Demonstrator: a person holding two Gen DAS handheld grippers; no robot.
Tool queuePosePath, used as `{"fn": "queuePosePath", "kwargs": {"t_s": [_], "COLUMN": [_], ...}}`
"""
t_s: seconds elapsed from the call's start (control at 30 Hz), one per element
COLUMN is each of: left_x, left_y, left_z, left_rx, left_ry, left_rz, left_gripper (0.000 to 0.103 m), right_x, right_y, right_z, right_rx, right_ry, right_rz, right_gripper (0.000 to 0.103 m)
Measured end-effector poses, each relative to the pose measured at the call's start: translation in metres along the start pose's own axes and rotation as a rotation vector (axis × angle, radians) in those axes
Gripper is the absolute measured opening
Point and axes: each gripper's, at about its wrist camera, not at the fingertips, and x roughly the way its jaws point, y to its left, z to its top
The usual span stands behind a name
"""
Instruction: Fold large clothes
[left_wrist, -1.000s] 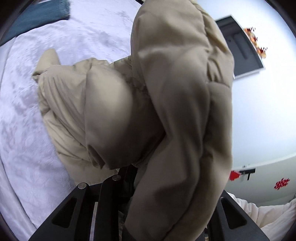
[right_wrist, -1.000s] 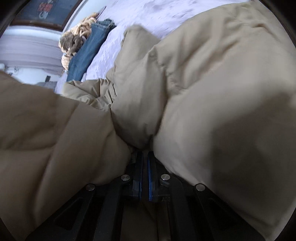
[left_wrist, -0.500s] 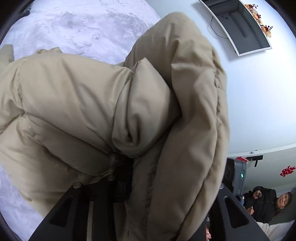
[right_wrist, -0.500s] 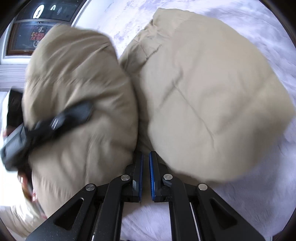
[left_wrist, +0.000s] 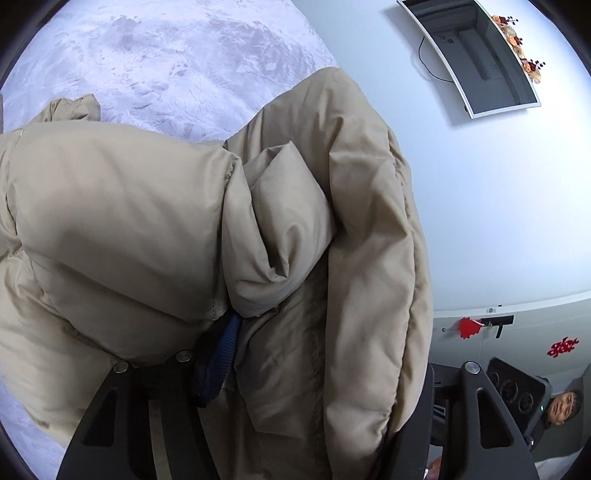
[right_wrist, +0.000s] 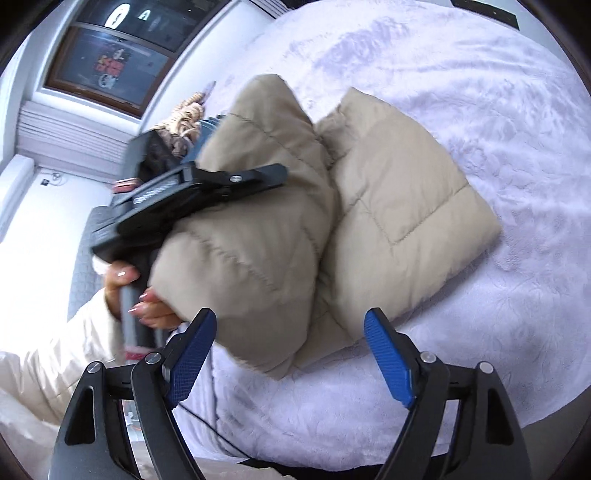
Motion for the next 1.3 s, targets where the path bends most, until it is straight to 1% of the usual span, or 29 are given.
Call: {"fn": "queuePosePath", "kwargs": {"t_s": [0.1, 0.13, 0.17, 0.23, 0.33, 0.4, 0.43, 0.47, 0.5, 0.53, 0.57, 0.6, 0.67, 0.73, 0.77, 0.8, 0.83, 0.87, 0.9, 0.93, 1.03, 1.07, 1.2, 1.27, 1.3], "left_x": [-0.005, -0.010, -0.006, -0.021, -0.048, -0.075, -0.090, -0.101, -0.115, -0.127, -0.139, -0.147, -0.156, -0.150, -0.144, -0.138, -0.134, -0.125, -0.116, -0.112, -0.081, -0.069, -0.023, -0.005, 0.003], "left_y": [0.001, -0.003, -0.008, -0.022, -0.036, -0.043, -0.044, -0.044, -0.041, -0.034, -0.025, -0.014, 0.013, 0.038, 0.050, 0.058, 0.060, 0.060, 0.055, 0.049, 0.021, 0.010, -0.030, -0.042, -0.044], "left_z": [-0.004, -0.005, -0.004, -0.002, -0.003, -0.007, -0.010, -0.015, -0.019, -0.023, -0.028, -0.031, -0.036, -0.036, -0.036, -0.036, -0.037, -0.036, -0.033, -0.032, -0.018, -0.014, -0.001, 0.003, 0.005], "left_rx": [0.005, 0.007, 0.012, 0.038, 0.087, 0.127, 0.145, 0.154, 0.156, 0.154, 0.147, 0.134, 0.073, 0.027, 0.012, 0.000, -0.011, -0.018, -0.013, -0.002, 0.037, 0.059, 0.168, 0.206, 0.209], "left_ry": [-0.001, -0.002, -0.006, -0.029, -0.101, -0.173, -0.216, -0.255, -0.292, -0.329, -0.362, -0.380, -0.389, -0.383, -0.380, -0.374, -0.370, -0.372, -0.380, -0.385, -0.384, -0.379, -0.362, -0.350, -0.343], "left_rz": [0.014, 0.022, 0.032, 0.059, 0.094, 0.125, 0.147, 0.174, 0.213, 0.257, 0.309, 0.346, 0.408, 0.457, 0.488, 0.509, 0.517, 0.518, 0.520, 0.523, 0.527, 0.529, 0.561, 0.585, 0.593], "left_gripper": [0.062, 0.062, 0.062, 0.062, 0.062, 0.062, 0.062, 0.066, 0.069, 0.069, 0.069, 0.069, 0.069, 0.069, 0.069, 0.069, 0.069, 0.069, 0.069, 0.069, 0.069, 0.069, 0.069, 0.069, 0.069], "right_x": [0.002, 0.008, 0.018, 0.041, 0.069, 0.076, 0.076, 0.075, 0.072, 0.068, 0.063, 0.058, 0.048, 0.042, 0.043, 0.047, 0.052, 0.055, 0.054, 0.050, 0.035, 0.040, 0.028, 0.027, 0.027], "right_y": [0.014, 0.022, 0.030, 0.049, 0.056, 0.047, 0.037, 0.024, 0.015, 0.009, 0.008, 0.011, 0.026, 0.040, 0.044, 0.046, 0.046, 0.046, 0.045, 0.046, 0.042, 0.031, -0.013, -0.033, -0.045], "right_z": [-0.002, -0.001, -0.004, -0.007, 0.001, 0.008, 0.012, 0.017, 0.021, 0.023, 0.025, 0.026, 0.028, 0.031, 0.034, 0.038, 0.045, 0.051, 0.056, 0.062, 0.060, 0.064, 0.063, 0.064, 0.064], "right_rx": [-0.069, -0.099, -0.128, -0.188, -0.217, -0.185, -0.143, -0.075, -0.017, 0.019, 0.029, 0.018, -0.047, -0.114, -0.135, -0.145, -0.141, -0.132, -0.128, -0.136, -0.156, -0.140, -0.038, 0.000, 0.031], "right_ry": [0.034, 0.051, 0.065, 0.086, 0.092, 0.083, 0.078, 0.076, 0.073, 0.064, 0.051, 0.037, -0.009, -0.057, -0.064, -0.057, -0.035, -0.029, -0.037, -0.042, -0.066, -0.066, -0.067, -0.067, -0.065], "right_rz": [0.008, -0.002, -0.023, -0.065, -0.154, -0.223, -0.240, -0.236, -0.225, -0.220, -0.225, -0.232, -0.249, -0.255, -0.251, -0.230, -0.213, -0.220, -0.213, -0.215, -0.263, -0.277, -0.316, -0.316, -0.305], "right_gripper": [0.087, 0.087, 0.087, 0.087, 0.087, 0.087, 0.087, 0.087, 0.087, 0.087, 0.087, 0.087, 0.087, 0.085, 0.079, 0.046, 0.024, 0.023, 0.020, 0.018, 0.018, 0.018, 0.018, 0.018, 0.020]}}
